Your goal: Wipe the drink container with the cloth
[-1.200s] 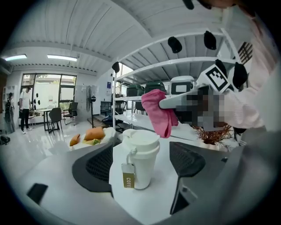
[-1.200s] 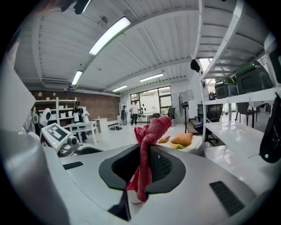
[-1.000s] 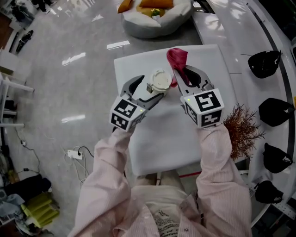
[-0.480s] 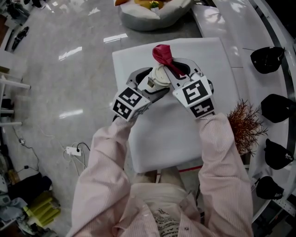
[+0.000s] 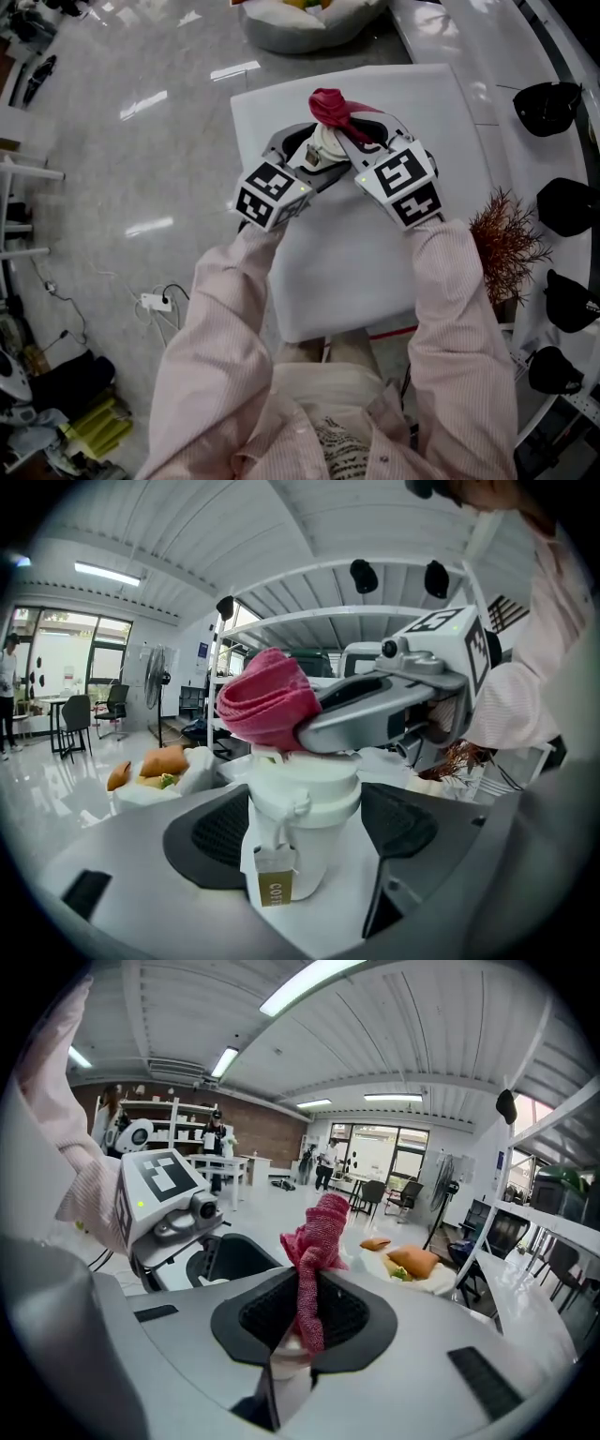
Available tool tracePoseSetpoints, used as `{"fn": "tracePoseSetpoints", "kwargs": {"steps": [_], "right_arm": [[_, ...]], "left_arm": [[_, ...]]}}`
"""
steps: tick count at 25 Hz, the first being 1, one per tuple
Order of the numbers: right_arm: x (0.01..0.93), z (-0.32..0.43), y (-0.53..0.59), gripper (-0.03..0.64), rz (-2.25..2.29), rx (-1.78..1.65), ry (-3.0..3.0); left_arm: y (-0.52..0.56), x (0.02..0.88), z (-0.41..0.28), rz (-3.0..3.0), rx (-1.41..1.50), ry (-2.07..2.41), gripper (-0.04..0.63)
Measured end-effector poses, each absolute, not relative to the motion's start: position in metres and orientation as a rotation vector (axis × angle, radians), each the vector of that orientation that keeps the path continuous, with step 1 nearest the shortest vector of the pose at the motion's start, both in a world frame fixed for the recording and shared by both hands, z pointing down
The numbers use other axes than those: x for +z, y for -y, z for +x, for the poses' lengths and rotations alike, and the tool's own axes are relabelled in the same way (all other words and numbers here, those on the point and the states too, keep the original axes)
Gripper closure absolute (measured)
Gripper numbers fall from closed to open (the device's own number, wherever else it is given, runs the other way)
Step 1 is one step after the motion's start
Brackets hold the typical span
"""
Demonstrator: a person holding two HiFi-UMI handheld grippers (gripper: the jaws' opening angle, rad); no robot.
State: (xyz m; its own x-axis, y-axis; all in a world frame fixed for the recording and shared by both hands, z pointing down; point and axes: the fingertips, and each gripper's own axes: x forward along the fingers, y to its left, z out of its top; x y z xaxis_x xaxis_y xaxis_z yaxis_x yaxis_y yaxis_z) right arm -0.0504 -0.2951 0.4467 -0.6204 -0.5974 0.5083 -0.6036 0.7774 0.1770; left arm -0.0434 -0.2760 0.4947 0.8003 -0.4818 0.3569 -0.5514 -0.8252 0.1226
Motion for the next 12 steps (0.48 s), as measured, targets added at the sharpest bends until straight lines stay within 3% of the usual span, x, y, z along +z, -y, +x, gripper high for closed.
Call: {"fn": "tracePoseSetpoints", "kwargs": {"steps": [12], "right_arm": [[0.447, -0.05, 0.276, 0.58, 0.806, -0.025, 2.379]], "left_arm": [[0.273, 0.494, -0.046, 2.777, 0.44, 0.817, 0.227]]}}
